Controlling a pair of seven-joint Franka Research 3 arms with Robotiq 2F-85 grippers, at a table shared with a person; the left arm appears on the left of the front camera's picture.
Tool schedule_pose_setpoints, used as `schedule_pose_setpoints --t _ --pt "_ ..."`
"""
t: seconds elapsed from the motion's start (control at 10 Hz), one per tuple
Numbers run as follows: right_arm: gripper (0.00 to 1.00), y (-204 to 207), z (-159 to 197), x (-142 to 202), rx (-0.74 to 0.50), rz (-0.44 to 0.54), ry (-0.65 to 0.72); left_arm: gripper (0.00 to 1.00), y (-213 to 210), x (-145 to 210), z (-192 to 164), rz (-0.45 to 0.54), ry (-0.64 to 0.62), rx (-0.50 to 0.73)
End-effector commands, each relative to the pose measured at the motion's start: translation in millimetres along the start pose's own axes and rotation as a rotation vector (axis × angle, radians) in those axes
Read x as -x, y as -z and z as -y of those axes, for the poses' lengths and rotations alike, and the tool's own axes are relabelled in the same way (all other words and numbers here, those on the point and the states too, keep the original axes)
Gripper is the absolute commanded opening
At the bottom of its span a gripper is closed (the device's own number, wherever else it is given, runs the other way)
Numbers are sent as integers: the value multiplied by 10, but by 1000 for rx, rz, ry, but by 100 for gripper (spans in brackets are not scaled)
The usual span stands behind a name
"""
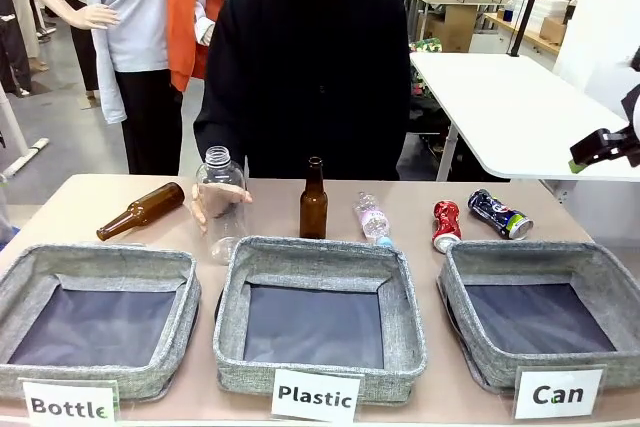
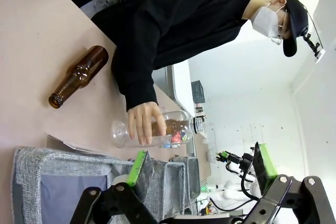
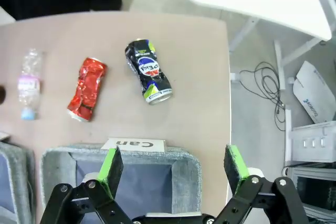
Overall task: Sort the can waste into the basket.
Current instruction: Pick up the can waste from the table and place it in the right Fabric basket.
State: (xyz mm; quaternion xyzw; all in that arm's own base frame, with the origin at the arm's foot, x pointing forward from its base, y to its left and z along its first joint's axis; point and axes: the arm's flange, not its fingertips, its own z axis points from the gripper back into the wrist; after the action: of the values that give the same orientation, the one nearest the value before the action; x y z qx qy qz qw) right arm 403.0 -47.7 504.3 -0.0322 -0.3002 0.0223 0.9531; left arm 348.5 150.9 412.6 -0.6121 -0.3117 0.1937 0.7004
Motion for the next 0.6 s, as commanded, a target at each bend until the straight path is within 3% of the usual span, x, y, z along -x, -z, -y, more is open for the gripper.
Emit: schedule_pose_setpoints --t 0.0,0.3,0.5 --pt "100 -14 -26 31 25 -2 -9 100 -17 4 12 -7 9 9" --pt "100 45 -105 -27 49 -14 -69 100 -17 4 12 -7 9 9" --pt "100 301 -190 -344 13 -59 -131 100 -17 4 12 -7 9 9"
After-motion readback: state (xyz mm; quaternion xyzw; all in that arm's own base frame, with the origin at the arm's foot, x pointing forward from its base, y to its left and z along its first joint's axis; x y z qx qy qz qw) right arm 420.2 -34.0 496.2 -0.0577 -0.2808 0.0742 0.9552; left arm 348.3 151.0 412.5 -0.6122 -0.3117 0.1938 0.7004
